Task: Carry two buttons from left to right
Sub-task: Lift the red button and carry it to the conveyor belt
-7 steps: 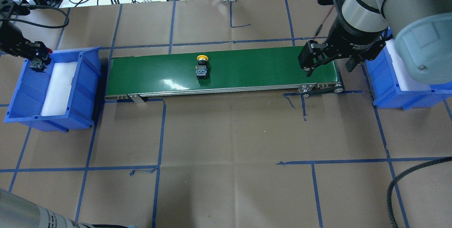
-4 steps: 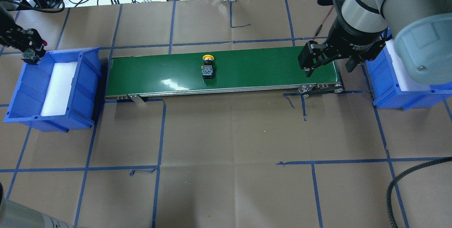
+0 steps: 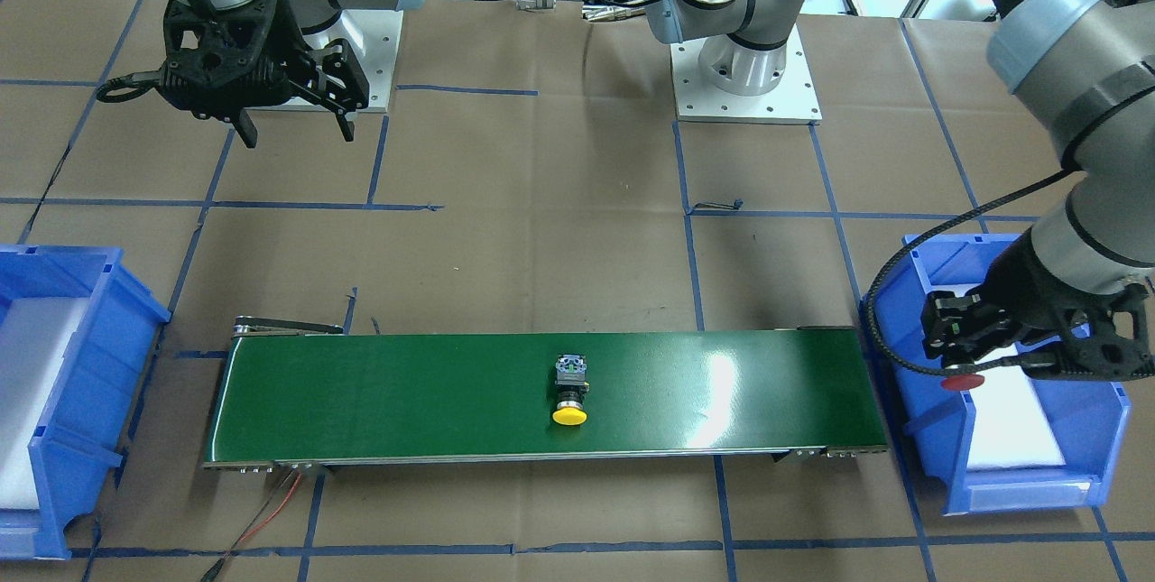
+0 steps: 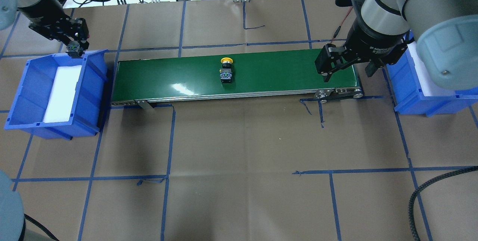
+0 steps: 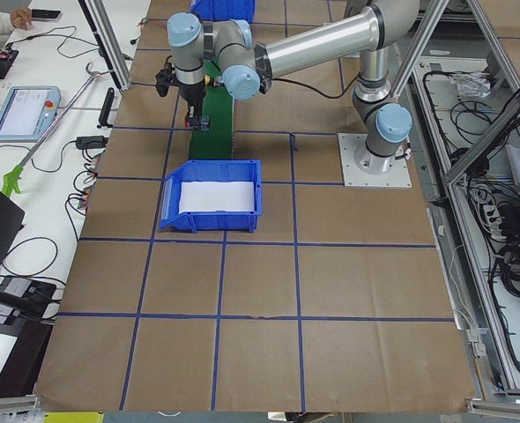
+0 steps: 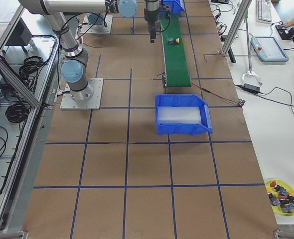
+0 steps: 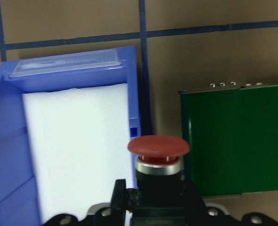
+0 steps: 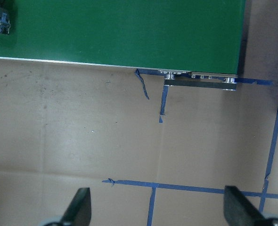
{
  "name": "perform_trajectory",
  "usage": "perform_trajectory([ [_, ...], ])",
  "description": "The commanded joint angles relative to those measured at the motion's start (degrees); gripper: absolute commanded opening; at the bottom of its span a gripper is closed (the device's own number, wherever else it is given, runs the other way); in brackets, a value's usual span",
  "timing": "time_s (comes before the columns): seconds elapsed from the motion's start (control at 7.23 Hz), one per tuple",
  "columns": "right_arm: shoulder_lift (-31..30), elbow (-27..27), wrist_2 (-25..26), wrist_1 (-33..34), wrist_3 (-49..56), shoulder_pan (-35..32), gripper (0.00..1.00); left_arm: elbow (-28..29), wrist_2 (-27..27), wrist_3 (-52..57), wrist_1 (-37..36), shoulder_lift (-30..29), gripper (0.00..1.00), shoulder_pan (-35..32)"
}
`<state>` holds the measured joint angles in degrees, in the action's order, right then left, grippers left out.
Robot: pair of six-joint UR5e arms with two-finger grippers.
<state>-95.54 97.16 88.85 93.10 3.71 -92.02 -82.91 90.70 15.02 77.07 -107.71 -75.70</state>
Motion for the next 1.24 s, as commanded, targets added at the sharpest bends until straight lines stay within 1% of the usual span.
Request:
perform_trajectory([
  [0.0, 0.00, 0.04, -0.08, 0.06, -0.02, 0.00, 1.00, -0.32, 0.01, -5.86, 0.10, -0.22, 0.01, -3.30],
  [0.28, 0.00, 0.04, 0.01, 0.06, -0.02, 0.00, 1.00, -1.20, -0.08, -7.99, -0.08, -0.39, 0.01, -6.12],
  [0.41, 0.00, 0.04, 0.01, 0.06, 0.06, 0.00, 1.00, -2.86, -0.08, -7.64, -0.25, -0.22, 0.01, -6.12],
  [0.55, 0.00, -0.04, 0.01, -0.03, 0.06, 0.00, 1.00, -4.61, 1.14, -7.38, -1.99, -0.13, 0.01, -6.12],
  [0.83, 0.00, -0.04, -0.08, -0.03, -0.02, 0.00, 1.00, -8.65, 1.76, -7.46, -8.14, -0.13, 0.01, -6.04],
  [1.11, 0.00, -0.22, 0.01, -0.03, 0.06, 0.00, 1.00, -14.53, 1.76, -7.38, -16.03, -0.31, 0.01, -5.42],
])
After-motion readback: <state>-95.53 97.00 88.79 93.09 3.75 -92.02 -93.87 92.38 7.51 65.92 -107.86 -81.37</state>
